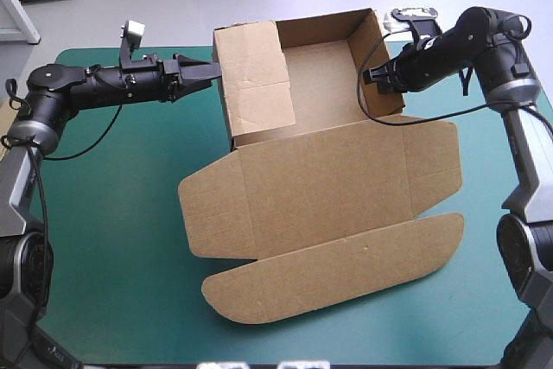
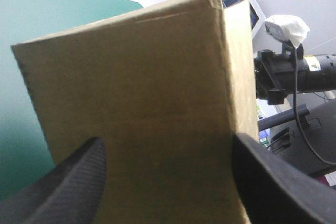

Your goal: Fold the box

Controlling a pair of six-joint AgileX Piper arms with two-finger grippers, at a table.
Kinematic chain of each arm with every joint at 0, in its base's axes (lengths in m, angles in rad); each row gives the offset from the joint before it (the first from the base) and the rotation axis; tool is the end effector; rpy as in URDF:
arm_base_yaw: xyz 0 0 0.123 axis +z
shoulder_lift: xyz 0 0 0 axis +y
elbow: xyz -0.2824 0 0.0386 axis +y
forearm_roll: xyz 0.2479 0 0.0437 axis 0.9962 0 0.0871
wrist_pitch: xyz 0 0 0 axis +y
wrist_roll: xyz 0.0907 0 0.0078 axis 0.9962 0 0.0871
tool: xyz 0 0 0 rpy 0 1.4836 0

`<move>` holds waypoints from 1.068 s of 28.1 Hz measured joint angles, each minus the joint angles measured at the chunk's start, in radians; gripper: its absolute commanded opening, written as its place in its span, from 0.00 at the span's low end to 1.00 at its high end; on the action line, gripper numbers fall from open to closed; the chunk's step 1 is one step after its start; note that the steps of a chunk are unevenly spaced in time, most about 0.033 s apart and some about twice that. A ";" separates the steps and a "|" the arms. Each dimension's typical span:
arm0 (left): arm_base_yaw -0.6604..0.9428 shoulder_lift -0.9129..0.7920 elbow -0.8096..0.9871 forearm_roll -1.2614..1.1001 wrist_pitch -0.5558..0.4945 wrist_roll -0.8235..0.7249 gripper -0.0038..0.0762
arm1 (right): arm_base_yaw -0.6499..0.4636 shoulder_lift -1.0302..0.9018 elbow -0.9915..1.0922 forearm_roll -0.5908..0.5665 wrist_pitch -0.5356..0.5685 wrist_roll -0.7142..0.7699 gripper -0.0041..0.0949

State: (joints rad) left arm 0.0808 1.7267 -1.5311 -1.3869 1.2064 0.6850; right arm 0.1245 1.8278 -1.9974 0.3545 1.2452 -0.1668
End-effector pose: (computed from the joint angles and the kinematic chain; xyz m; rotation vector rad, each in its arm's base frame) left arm 0.3697 -0.0540 0.3717 0.2205 2.0278 -1.4164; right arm 0.3879 0.0787 0.4003 -0.3497 2.4958 0.4549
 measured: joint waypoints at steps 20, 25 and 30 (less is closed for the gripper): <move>-0.159 0.000 -0.131 0.591 -0.087 -0.442 0.72 | 0.144 0.046 0.001 -0.178 -0.005 0.144 0.04; -0.243 0.000 -0.137 0.810 -0.136 -0.648 0.68 | 0.188 0.046 0.001 -0.234 -0.017 0.185 0.04; -0.325 0.000 -0.137 1.035 -0.175 -0.836 0.63 | 0.232 0.046 0.001 -0.295 -0.021 0.220 0.04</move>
State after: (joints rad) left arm -0.2440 1.7267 -1.6679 -0.3516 1.0312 -0.1507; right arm 0.3563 1.8739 -1.9962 0.0592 1.2244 0.0534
